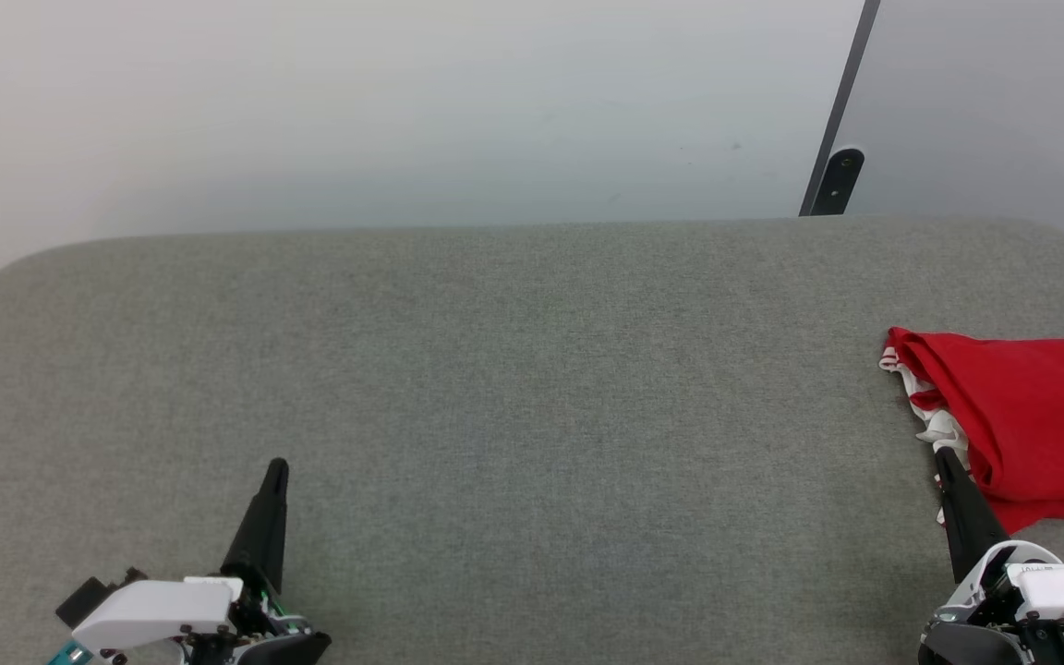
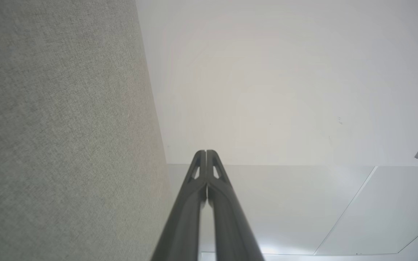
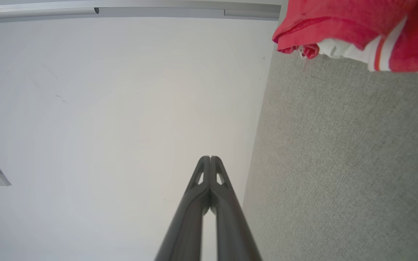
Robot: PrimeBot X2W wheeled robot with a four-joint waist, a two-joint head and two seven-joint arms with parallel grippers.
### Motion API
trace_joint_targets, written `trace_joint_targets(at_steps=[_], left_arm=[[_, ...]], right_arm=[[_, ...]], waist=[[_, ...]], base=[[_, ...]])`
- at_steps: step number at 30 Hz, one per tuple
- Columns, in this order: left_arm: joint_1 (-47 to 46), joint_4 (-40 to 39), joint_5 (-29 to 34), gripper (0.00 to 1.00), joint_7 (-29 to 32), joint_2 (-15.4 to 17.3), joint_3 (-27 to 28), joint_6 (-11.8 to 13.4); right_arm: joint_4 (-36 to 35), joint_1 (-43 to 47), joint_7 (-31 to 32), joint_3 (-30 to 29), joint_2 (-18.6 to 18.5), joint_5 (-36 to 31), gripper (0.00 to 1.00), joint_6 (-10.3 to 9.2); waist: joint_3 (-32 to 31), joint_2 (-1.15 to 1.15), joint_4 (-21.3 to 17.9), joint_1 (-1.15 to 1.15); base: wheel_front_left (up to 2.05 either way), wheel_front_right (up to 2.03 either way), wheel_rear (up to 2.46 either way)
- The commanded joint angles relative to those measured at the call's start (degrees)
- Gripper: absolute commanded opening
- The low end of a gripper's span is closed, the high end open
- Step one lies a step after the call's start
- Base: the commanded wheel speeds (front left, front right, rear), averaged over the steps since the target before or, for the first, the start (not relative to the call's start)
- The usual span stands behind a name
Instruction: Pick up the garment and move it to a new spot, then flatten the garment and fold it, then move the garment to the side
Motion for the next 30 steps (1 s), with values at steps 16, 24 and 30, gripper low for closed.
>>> trace_joint_targets(at_steps=[16, 24, 30], left_arm=[[-0.7, 0.1, 0.2, 0.0, 0.3, -0.2, 0.3, -0.4], [-0.7, 0.1, 0.2, 0.0, 0.3, -0.2, 0.4, -0.4], [-0.7, 0.1, 0.3, 0.0, 0.4, -0.3, 0.4, -0.4]], right_arm=[[0.0, -0.2, -0.1, 0.0, 0.1, 0.2, 0.0, -0.04], [0.0, -0.2, -0.1, 0.0, 0.1, 0.2, 0.0, -0.04], [0.0, -0.2, -0.2, 0.0, 0.1, 0.2, 0.0, -0.04]], waist=[[0.0, 0.0, 0.0, 0.0], [0.0, 0.0, 0.0, 0.0], [0.0, 0.0, 0.0, 0.0]], base=[[0.0, 0.0, 0.0], [0.0, 0.0, 0.0], [0.0, 0.0, 0.0]])
